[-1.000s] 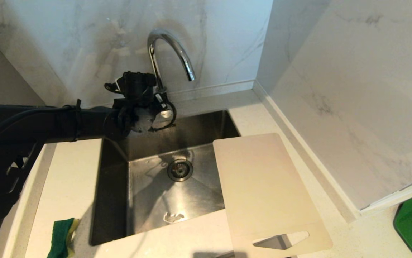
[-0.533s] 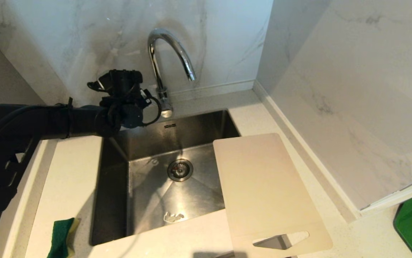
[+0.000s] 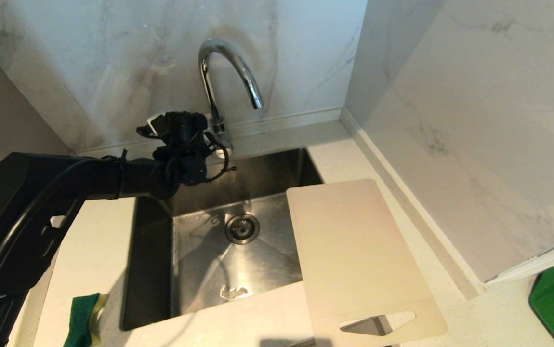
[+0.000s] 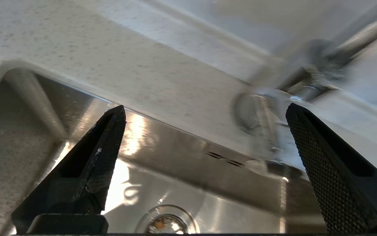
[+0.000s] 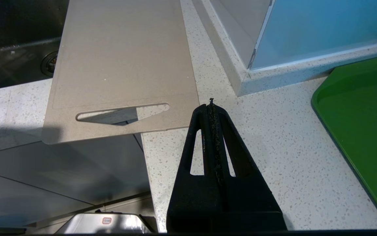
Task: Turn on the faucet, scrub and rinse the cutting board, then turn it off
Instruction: Turn on the tap
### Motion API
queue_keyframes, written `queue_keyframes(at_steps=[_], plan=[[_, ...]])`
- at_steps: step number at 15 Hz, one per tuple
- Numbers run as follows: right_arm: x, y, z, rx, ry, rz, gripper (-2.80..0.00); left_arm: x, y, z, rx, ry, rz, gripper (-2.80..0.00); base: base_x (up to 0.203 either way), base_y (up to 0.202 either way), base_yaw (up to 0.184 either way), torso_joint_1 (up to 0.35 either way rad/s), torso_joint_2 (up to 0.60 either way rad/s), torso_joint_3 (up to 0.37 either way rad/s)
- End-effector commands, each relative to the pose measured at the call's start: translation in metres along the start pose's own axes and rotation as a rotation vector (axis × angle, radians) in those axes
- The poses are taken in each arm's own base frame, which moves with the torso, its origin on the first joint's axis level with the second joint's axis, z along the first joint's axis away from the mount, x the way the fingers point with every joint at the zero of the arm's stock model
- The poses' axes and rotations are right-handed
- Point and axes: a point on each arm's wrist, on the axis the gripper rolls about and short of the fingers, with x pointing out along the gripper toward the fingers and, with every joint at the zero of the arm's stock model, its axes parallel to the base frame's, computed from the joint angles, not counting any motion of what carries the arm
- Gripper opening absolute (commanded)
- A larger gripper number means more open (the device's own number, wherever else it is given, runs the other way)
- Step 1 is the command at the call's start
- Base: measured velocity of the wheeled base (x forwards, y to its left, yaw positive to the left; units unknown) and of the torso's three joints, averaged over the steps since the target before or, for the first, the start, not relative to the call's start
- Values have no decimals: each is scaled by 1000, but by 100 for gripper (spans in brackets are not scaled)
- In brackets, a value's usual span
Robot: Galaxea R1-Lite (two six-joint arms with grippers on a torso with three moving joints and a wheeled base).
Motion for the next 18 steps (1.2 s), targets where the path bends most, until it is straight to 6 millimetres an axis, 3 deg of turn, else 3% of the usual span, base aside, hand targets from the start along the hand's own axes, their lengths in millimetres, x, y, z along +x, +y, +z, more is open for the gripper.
queue_keyframes(at_steps=[1,6,11,18], plan=[[0,0,0,0,-1,1,-280,6,3,-13,8,9,11,0,0,0,0,0,0,0],[0,0,0,0,3,0,-280,12,7,-19,-1,-6,18,0,0,0,0,0,0,0],[0,0,0,0,0,0,-280,31,26,-23,18,-7,71,0,0,0,0,0,0,0],[0,0,0,0,0,0,-280,24,35,-23,-49,102,156,0,0,0,0,0,0,0]])
